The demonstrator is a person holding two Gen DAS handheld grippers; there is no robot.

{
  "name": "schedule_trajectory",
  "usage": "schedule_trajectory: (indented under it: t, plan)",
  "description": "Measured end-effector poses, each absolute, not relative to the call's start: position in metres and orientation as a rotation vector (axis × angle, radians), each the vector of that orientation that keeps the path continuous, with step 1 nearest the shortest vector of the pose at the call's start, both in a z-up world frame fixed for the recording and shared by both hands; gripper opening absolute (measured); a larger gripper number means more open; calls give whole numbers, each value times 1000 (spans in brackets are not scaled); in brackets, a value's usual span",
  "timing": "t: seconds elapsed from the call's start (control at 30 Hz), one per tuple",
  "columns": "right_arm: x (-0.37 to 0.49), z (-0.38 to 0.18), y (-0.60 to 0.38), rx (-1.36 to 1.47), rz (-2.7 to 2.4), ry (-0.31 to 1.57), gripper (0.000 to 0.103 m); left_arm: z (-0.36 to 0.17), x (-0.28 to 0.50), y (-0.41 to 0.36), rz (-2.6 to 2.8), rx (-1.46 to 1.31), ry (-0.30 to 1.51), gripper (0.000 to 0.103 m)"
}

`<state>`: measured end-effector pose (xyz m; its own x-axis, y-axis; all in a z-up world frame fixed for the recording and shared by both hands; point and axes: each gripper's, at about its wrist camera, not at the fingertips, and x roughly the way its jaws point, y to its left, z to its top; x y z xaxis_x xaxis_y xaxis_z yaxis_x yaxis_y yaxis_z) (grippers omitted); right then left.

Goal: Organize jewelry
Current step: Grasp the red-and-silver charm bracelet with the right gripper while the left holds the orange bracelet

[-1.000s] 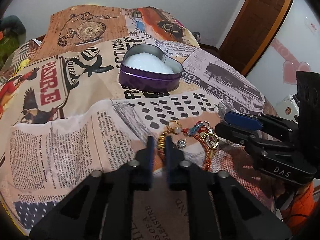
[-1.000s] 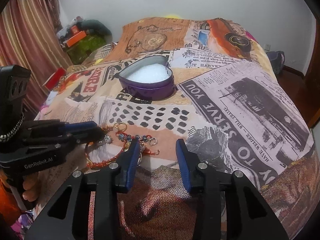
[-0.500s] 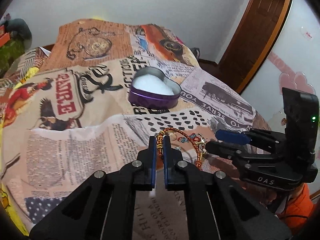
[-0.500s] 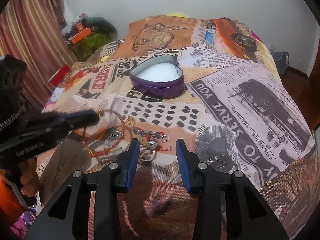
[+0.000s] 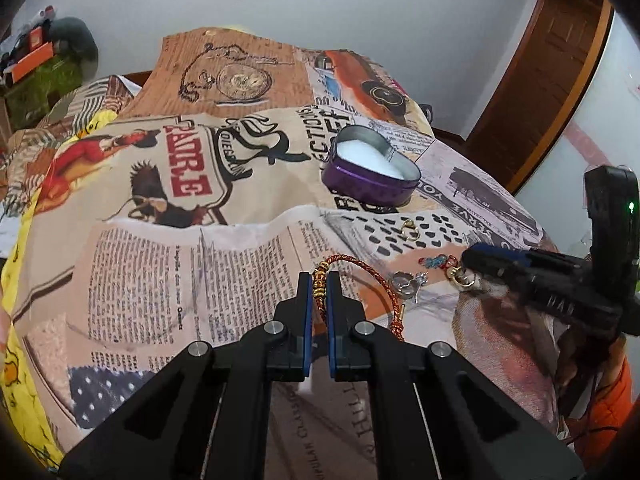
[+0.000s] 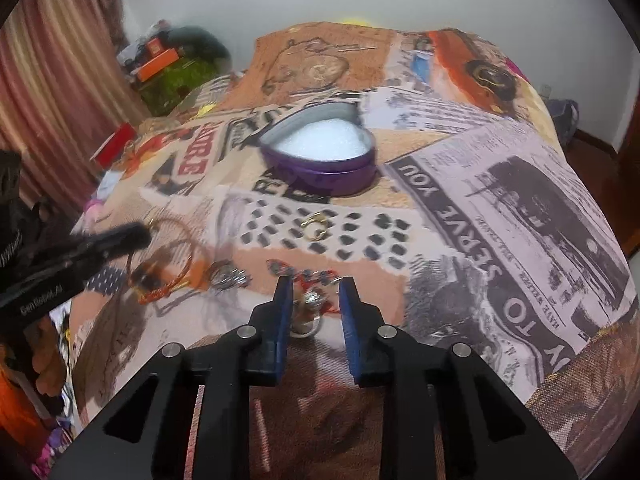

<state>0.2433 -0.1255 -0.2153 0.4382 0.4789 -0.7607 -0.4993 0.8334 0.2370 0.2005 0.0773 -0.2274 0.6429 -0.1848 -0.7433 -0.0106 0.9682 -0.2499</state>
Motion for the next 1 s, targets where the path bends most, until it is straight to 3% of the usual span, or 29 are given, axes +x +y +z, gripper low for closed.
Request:
schedule_trajectory:
  t: [0.57, 0.77, 1.0]
  plan:
    - [243, -223, -119, -72, 637, 970, 20, -236, 200, 65, -98, -199, 888, 5]
    - [245, -223, -129, -28, 626, 956, 6, -228, 198, 65, -91, -197, 867, 5]
    - [238, -215, -132, -56, 597, 924, 5, -211, 193, 63, -86, -192, 819, 5]
